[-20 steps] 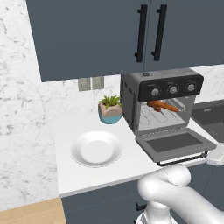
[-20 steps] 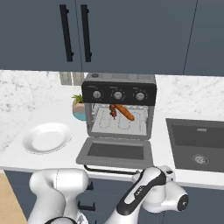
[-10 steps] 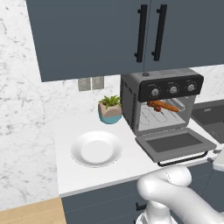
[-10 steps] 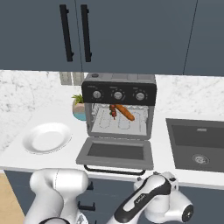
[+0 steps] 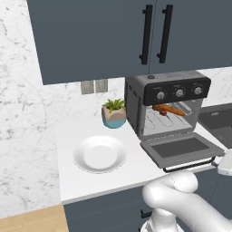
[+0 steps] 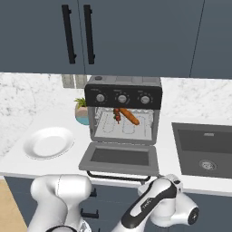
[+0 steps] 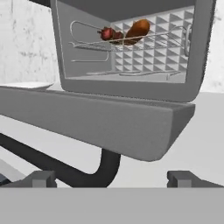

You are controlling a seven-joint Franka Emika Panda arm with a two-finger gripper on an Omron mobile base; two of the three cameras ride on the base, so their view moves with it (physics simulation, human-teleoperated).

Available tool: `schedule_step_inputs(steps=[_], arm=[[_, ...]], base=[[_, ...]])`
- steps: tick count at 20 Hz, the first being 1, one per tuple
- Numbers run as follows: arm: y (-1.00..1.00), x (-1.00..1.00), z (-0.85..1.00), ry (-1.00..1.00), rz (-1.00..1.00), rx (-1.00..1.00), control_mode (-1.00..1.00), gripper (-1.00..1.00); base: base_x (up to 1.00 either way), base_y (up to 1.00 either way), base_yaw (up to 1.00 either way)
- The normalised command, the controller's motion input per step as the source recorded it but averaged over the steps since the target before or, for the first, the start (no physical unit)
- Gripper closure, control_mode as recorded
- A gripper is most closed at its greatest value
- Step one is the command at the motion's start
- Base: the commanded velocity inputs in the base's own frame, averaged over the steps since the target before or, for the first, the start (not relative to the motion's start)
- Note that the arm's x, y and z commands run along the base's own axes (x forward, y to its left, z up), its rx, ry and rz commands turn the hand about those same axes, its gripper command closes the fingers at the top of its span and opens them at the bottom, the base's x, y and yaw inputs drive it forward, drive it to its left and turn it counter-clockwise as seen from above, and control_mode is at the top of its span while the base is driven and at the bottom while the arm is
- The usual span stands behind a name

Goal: Pick up the kebab skewer and baguette bread, and place them inside the toaster oven. Close the toaster oven door and start by setting the timer.

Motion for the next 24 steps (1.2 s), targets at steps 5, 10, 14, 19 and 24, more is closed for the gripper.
schedule_step_inputs(steps=[5,10,14,19,24], arm=[[0.0,0.0,0.0,-0.01,0.22,0.0,-1.0,-1.0],[0.0,0.0,0.15,-0.09,0.18,0.0,-1.0,-1.0],[0.0,0.0,0.31,-0.14,0.11,0.02,-1.0,-1.0],[0.0,0.07,0.37,-0.13,0.06,0.04,-1.0,-1.0],[0.0,0.17,0.32,-0.12,0.04,0.03,-1.0,-1.0]], base=[[0.0,0.0,0.0],[0.0,0.0,0.0],[0.0,0.0,0.0],[0.0,0.0,0.0],[0.0,0.0,0.0]])
